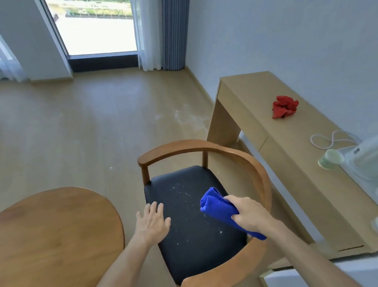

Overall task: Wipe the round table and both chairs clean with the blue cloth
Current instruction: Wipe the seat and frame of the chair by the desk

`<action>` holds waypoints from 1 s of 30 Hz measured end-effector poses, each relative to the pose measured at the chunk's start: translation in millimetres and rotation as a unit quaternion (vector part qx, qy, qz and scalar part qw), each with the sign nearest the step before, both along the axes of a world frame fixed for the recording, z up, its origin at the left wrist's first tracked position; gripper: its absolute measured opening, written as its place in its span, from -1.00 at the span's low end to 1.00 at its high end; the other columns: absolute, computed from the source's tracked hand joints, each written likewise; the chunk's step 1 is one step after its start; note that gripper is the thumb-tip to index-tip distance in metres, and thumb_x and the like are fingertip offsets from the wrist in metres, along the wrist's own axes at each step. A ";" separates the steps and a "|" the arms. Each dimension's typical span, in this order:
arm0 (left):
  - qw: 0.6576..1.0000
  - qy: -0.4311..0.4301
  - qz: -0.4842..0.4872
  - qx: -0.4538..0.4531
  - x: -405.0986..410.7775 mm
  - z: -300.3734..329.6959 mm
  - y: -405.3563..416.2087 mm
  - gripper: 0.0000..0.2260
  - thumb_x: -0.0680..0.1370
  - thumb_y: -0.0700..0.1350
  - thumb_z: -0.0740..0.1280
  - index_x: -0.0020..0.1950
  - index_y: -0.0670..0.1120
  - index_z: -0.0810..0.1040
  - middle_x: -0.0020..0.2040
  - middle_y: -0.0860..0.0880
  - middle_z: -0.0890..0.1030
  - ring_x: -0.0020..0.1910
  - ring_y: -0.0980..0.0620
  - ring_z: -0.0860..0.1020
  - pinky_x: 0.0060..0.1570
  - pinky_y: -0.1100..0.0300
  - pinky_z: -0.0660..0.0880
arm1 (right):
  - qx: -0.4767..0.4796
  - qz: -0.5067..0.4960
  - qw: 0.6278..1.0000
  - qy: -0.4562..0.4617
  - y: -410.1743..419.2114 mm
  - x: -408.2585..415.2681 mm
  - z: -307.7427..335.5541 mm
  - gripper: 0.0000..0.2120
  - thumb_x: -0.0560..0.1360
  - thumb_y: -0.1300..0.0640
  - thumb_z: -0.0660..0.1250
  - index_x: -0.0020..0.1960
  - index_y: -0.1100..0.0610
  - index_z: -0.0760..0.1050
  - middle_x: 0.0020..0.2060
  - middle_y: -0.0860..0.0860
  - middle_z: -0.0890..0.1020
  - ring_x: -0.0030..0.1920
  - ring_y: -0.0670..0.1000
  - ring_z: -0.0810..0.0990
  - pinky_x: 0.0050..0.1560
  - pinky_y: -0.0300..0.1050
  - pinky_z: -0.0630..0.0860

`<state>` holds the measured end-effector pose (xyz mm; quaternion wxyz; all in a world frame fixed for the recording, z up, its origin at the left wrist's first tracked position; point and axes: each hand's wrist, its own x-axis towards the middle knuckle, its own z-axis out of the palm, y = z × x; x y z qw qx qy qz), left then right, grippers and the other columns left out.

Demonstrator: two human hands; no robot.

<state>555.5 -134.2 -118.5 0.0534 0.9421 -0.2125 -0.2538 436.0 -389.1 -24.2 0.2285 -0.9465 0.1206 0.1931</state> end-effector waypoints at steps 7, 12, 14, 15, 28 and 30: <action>0.995 0.028 0.091 0.008 18.1 -23.5 -55.2 -0.46 0.64 0.12 -0.02 0.58 -0.06 0.01 0.59 -0.08 0.01 0.56 -0.10 -0.03 0.48 -0.13 0.01 | 0.014 0.069 0.997 0.035 -62.5 72.4 -42.3 -0.64 0.50 0.22 0.27 0.24 -0.05 0.38 -0.06 -0.10 0.60 -0.10 -0.09 0.58 0.03 -0.11 0.56; 0.980 0.036 0.193 0.018 27.9 -41.0 -89.1 -0.47 0.64 0.10 -0.03 0.57 -0.06 -0.01 0.59 -0.07 0.00 0.56 -0.08 -0.05 0.49 -0.09 -0.01 | 0.052 0.121 0.990 0.055 -94.8 118.5 -86.8 -0.63 0.48 0.23 0.25 0.22 -0.07 0.38 -0.06 -0.12 0.60 -0.12 -0.09 0.57 -0.08 -0.21 0.52; 0.976 0.045 0.211 0.023 27.2 -47.2 -99.2 -0.47 0.65 0.09 -0.03 0.57 -0.06 -0.01 0.59 -0.07 -0.01 0.57 -0.07 -0.05 0.49 -0.08 0.00 | 0.054 0.130 0.988 0.060 -104.8 123.5 -103.2 -0.65 0.48 0.23 0.24 0.20 -0.08 0.39 -0.07 -0.12 0.60 -0.13 -0.08 0.57 -0.14 -0.25 0.49; 0.975 0.046 0.218 0.025 26.4 -51.2 -103.2 -0.47 0.65 0.09 -0.03 0.58 -0.06 -0.02 0.59 -0.07 -0.01 0.57 -0.07 -0.04 0.49 -0.07 0.00 | 0.057 0.132 0.987 0.064 -108.8 124.4 -111.3 -0.65 0.47 0.22 0.23 0.19 -0.08 0.39 -0.07 -0.12 0.60 -0.13 -0.07 0.57 -0.16 -0.25 0.48; 0.960 0.076 0.263 0.061 61.7 -142.1 -96.0 -0.48 0.65 0.11 -0.03 0.58 -0.04 -0.02 0.60 -0.04 -0.04 0.57 -0.04 -0.04 0.50 0.00 0.04 | 0.022 0.191 0.975 0.114 -121.4 167.5 -208.6 -0.58 0.45 0.22 0.17 0.26 -0.08 0.34 0.07 -0.12 0.56 -0.02 -0.03 0.54 -0.02 -0.16 0.43; 0.959 0.085 0.263 0.058 76.2 -165.3 -90.1 -0.48 0.65 0.11 -0.03 0.58 -0.03 -0.03 0.60 -0.04 -0.06 0.57 -0.05 -0.05 0.51 0.01 0.03 | 0.015 0.195 0.975 0.110 -118.7 187.2 -224.0 -0.58 0.46 0.22 0.19 0.27 -0.08 0.33 0.07 -0.12 0.56 -0.02 -0.03 0.53 -0.04 -0.16 0.43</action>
